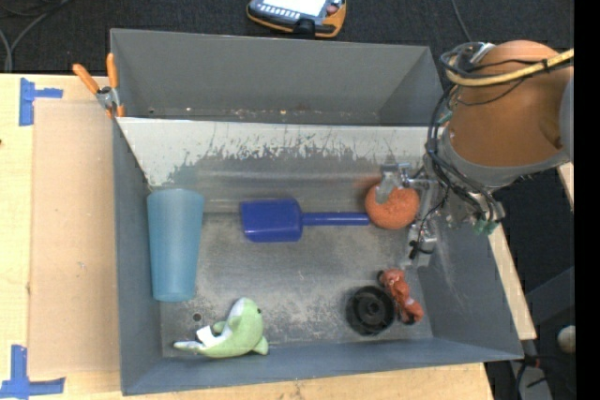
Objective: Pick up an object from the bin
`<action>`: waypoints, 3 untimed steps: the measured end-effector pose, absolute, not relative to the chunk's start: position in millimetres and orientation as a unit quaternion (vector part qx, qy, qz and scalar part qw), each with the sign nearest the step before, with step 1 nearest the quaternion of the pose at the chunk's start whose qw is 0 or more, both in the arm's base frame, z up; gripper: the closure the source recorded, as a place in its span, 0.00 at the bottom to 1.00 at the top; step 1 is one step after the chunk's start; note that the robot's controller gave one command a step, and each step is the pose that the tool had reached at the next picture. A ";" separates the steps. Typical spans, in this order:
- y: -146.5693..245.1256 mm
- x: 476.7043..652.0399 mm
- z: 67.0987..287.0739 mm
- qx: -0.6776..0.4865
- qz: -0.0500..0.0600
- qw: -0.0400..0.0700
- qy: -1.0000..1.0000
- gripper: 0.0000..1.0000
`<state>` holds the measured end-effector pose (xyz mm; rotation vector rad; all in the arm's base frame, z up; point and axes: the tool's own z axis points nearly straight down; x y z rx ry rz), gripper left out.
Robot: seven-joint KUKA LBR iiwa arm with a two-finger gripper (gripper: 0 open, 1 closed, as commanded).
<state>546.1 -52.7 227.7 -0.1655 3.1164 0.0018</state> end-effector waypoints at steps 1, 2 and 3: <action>-102.9 585.9 161.7 0.040 0.001 -0.009 0.999 0.00; -78.3 553.8 256.7 -0.016 0.002 0.005 1.000 0.00; -89.7 561.7 217.0 0.012 0.002 -0.003 1.000 0.00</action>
Offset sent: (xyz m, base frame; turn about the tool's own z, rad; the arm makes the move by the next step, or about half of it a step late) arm -0.0030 -0.0177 0.0636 0.0353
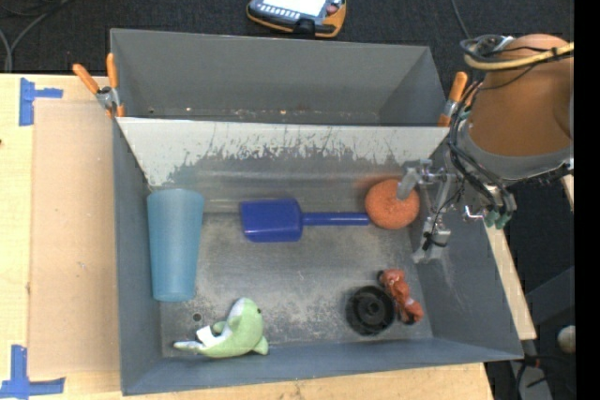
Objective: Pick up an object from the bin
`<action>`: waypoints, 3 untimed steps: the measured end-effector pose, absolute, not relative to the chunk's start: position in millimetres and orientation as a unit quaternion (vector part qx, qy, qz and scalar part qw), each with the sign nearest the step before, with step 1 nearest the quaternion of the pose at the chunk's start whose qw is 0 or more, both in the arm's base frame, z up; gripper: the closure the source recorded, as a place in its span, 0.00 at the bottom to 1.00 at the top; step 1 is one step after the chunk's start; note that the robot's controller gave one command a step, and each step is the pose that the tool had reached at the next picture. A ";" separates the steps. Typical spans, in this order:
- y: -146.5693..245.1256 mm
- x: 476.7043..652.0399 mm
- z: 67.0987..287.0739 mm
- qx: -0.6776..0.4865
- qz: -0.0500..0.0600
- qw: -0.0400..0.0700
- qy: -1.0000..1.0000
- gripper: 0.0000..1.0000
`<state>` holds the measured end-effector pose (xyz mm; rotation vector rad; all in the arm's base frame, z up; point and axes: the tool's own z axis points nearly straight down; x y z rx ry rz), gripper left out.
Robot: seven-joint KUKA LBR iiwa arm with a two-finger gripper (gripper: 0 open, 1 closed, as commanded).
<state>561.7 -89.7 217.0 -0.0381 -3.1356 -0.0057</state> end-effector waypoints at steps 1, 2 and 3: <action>-69.2 561.9 247.2 0.005 -0.002 -0.005 -1.000 0.00; -74.7 555.1 165.3 -0.043 -0.003 0.008 -0.999 0.00; -72.3 539.7 240.0 -0.011 -0.002 -0.011 -1.000 0.00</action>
Offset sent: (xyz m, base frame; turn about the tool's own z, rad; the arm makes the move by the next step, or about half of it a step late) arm -0.0063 0.0146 -0.0489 0.0617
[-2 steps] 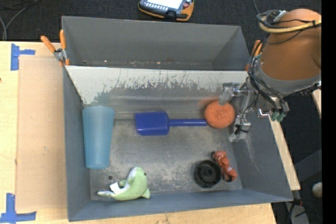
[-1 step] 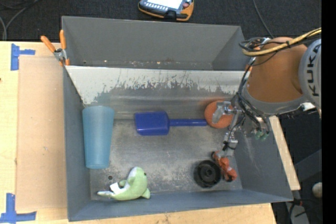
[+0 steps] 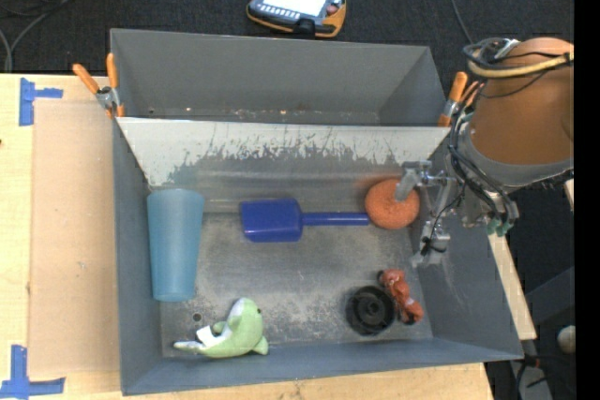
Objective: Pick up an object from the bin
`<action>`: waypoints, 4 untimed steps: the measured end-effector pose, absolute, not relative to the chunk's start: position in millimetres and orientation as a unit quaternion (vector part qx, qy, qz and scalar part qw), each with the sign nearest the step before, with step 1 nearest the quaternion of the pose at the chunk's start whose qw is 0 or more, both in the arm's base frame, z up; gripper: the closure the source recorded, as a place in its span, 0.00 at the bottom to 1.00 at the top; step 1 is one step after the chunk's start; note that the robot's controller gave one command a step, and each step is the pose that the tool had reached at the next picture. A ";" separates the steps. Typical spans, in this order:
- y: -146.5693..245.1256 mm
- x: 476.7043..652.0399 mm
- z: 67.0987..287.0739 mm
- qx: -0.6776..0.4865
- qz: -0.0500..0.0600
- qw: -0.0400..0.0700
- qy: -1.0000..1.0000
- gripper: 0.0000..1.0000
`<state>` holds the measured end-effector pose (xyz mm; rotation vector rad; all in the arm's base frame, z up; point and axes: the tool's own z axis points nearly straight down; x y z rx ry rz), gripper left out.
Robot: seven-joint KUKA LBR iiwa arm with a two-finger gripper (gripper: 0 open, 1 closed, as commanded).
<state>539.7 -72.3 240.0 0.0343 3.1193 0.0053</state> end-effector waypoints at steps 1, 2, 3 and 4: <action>0.0 530.6 137.2 0.007 0.003 -0.003 1.000 0.00; 7.8 511.6 118.4 0.029 0.004 -0.003 1.000 0.00; 9.5 506.9 117.5 0.016 0.004 -0.002 1.000 0.00; -87.6 509.8 88.7 -0.051 0.003 -0.001 0.999 1.00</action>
Offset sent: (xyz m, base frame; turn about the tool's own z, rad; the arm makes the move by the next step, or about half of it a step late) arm -0.0580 0.0467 -0.0703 0.1936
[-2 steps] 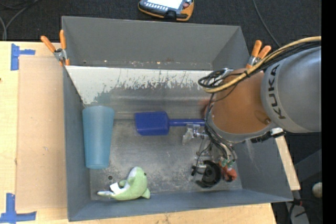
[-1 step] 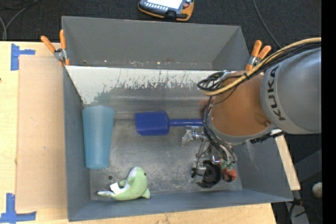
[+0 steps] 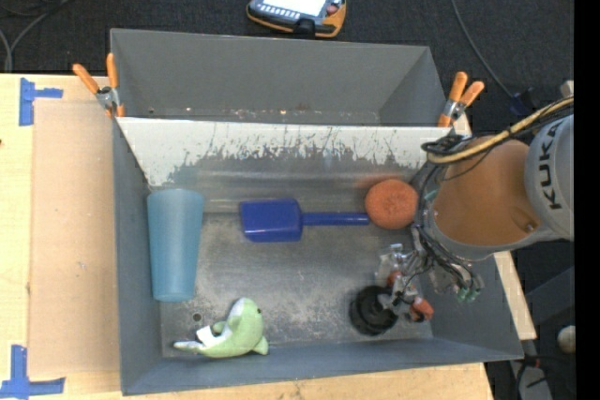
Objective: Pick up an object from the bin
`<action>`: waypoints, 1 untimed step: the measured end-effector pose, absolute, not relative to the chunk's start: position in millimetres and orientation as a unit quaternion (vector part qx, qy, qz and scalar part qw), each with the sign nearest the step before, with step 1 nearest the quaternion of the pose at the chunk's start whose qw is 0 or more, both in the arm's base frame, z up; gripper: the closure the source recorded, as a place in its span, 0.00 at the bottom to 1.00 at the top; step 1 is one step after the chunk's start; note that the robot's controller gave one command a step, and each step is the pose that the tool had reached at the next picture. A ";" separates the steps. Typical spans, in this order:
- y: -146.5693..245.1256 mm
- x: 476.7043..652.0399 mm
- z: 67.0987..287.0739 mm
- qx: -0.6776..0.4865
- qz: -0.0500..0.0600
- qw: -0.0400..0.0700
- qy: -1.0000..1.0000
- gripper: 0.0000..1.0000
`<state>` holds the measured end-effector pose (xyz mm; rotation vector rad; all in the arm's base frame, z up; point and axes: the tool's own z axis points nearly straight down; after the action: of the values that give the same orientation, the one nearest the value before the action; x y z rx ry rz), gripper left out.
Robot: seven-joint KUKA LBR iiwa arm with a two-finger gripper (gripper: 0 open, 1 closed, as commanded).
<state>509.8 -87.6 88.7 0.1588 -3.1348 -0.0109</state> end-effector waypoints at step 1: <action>-87.4 509.7 88.8 0.051 -0.003 0.001 -0.999 1.00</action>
Offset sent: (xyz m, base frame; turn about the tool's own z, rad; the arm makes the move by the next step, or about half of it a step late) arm -0.0102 0.0147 0.0060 -0.0092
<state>509.7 -87.4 88.8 0.1588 -3.1346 -0.0110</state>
